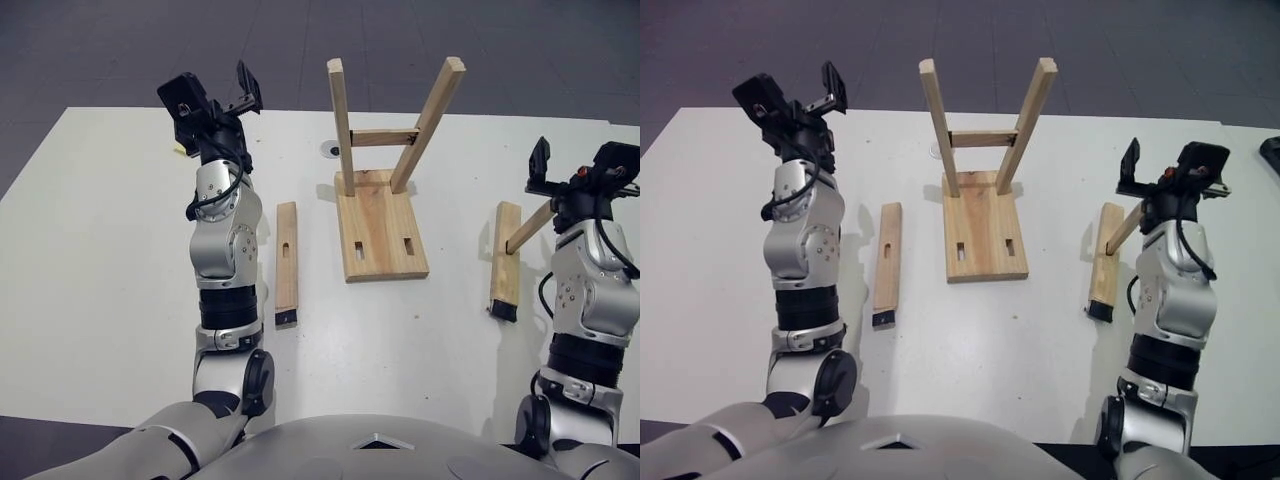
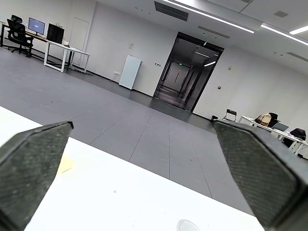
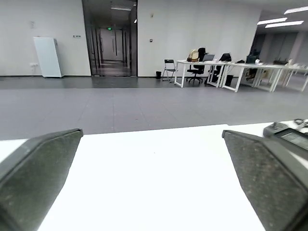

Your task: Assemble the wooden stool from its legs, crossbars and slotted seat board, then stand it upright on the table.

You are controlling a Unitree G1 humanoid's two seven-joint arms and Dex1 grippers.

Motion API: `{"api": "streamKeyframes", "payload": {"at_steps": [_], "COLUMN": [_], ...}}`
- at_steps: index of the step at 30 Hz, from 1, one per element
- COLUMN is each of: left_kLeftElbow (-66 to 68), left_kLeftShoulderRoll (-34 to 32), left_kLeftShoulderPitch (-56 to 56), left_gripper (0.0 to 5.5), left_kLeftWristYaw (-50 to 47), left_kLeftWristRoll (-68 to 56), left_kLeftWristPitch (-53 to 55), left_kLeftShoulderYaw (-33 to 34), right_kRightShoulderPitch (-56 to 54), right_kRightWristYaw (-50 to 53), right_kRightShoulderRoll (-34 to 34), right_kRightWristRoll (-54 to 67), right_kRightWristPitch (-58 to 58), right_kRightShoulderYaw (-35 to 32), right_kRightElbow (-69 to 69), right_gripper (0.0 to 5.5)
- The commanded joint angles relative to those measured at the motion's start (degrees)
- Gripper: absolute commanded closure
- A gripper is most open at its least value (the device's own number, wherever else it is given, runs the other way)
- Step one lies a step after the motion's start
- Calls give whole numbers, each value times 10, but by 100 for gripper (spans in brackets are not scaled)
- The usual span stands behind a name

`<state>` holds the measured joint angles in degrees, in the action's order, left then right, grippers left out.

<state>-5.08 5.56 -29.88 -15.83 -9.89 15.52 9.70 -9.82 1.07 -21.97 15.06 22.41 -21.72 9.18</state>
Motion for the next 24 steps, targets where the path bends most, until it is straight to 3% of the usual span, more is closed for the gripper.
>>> {"api": "streamKeyframes", "payload": {"at_steps": [1,8,15,18,24], "left_kLeftElbow": [11,19,15,0,-23], "left_kLeftShoulderRoll": [-6,1,2,2,8], "left_kLeftShoulderPitch": [5,0,3,13,34], "left_gripper": [10,10,10,10,10], "left_kLeftWristYaw": [-1,-2,-7,-16,-28], "left_kLeftWristRoll": [9,11,11,16,22], "left_kLeftWristPitch": [0,-8,-15,-17,-16], "left_kLeftShoulderYaw": [3,3,9,14,12], "right_kRightShoulderPitch": [14,-27,-135,-102,85], "right_kRightWristYaw": [3,-7,16,8,-25], "right_kRightShoulderRoll": [17,15,-13,-9,12], "right_kRightWristRoll": [2,27,83,87,63], "right_kRightWristPitch": [37,18,57,81,103], "right_kRightShoulderYaw": [-2,-22,-47,-38,-4], "right_kRightElbow": [-35,-3,129,155,189], "right_gripper": [14,14,14,14,14]}}
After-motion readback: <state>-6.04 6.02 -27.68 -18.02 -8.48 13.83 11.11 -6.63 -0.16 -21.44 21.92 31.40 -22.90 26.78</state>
